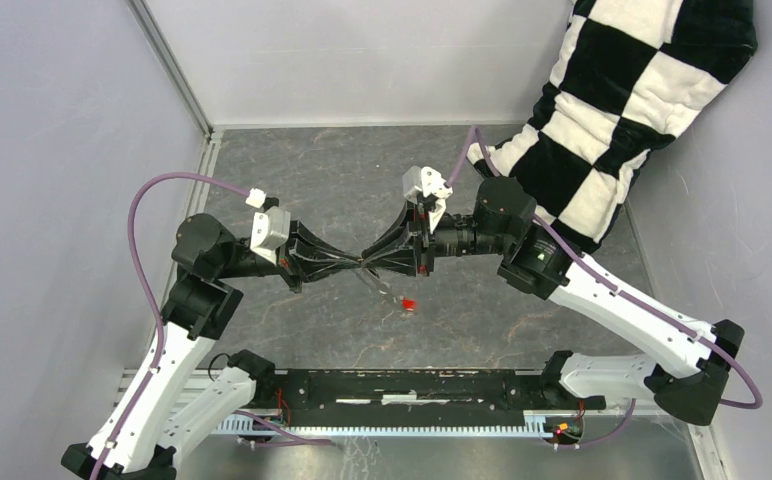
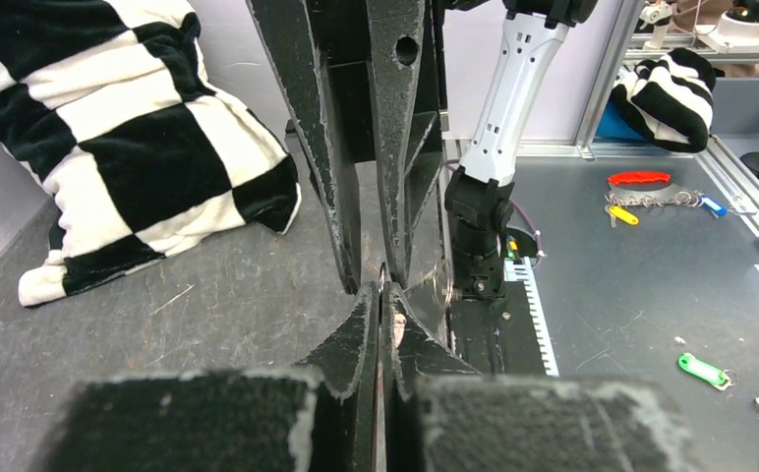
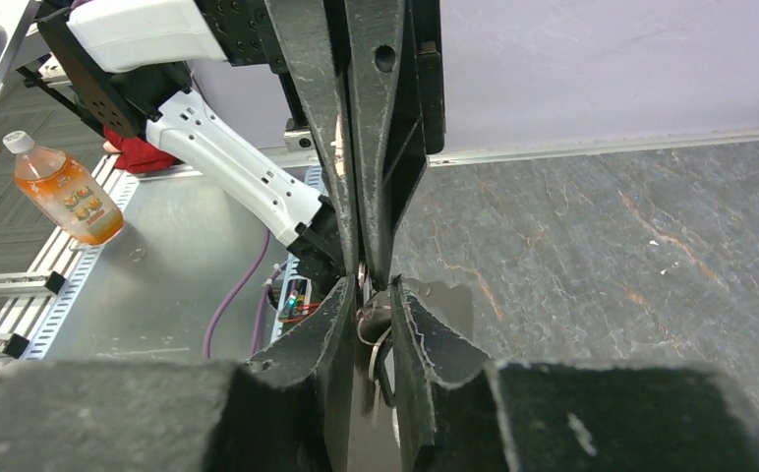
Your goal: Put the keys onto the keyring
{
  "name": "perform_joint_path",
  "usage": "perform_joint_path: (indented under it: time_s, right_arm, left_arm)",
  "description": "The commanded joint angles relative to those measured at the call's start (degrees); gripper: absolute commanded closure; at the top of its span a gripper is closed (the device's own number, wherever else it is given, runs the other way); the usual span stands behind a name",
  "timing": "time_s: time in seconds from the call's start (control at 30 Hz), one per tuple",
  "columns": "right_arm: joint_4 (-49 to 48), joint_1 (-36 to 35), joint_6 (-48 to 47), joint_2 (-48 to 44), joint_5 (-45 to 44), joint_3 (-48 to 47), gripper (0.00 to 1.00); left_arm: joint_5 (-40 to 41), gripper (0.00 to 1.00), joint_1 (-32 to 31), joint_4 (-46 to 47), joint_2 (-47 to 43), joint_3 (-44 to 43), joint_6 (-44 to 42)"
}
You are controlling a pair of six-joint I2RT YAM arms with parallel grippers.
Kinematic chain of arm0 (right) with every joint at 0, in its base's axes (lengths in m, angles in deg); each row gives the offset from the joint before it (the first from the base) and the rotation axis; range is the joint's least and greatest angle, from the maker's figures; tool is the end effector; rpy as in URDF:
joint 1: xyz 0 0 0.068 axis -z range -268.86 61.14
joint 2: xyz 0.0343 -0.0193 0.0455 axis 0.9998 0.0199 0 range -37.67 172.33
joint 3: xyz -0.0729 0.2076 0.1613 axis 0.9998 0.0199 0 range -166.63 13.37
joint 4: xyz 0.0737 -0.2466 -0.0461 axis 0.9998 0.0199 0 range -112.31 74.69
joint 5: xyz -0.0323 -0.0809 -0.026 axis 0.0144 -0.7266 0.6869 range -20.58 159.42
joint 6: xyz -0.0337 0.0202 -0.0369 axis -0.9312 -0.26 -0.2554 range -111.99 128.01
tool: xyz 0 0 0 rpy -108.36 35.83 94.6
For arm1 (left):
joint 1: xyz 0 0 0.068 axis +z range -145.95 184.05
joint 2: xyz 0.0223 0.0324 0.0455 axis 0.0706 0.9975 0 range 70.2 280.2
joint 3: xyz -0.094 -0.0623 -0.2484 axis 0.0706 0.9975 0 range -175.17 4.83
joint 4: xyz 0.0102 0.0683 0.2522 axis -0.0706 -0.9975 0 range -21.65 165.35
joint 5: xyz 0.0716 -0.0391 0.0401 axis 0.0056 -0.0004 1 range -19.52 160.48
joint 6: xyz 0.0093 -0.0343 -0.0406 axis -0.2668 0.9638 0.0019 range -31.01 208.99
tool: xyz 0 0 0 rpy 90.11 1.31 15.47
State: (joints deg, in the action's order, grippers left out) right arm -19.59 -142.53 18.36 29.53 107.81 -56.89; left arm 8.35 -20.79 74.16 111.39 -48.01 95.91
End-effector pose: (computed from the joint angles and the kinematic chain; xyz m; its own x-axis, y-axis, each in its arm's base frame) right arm 0.1368 0.2233 0.4304 -0.1762 -0.0018 -0.9844 -0.9837 -0.0361 0.1761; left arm 0.1122 -0.0866 0.4120 0.0449 -0.0829 -0.9955 0.9979 0.0495 0.0409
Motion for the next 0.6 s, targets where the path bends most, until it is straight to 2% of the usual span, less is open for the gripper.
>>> perform_joint_path:
  time_s: [0.0, 0.17, 0.3, 0.4, 0.5, 0.57]
  right_arm:
    - [-1.96, -0.11, 0.06, -0.39, -0.75, 0.52, 0.76]
    - [-1.75, -0.13, -0.10, -0.23, -0.40, 0.21, 0.99]
    - [-1.14, -0.05, -0.49, -0.40, -0.31, 1.08, 1.00]
    - [0.85, -0.14, -2.07, -0.82, -3.41, 2.33, 1.00]
    - [1.30, 0.14, -2.69, -0.78, -6.24, 5.40, 1.00]
    - [0.51, 0.24, -2.61, -0.46, -7.36, 7.35, 1.00]
  left_arm:
    - [-1.39, 0.98, -0.03, -0.55, -0.43, -1.57, -4.02]
    - [-1.45, 0.98, -0.03, -0.87, -0.16, -1.39, -4.58]
    - [-1.19, 0.98, -0.03, -2.07, -0.06, -1.52, -5.98]
    - [0.56, 0.98, -0.03, -6.64, 0.28, -2.12, -11.45]
    - [3.98, 0.83, -0.03, -13.68, 1.18, -2.80, -18.27]
    - [5.90, 0.53, -0.03, -19.04, 1.96, -3.13, -22.63]
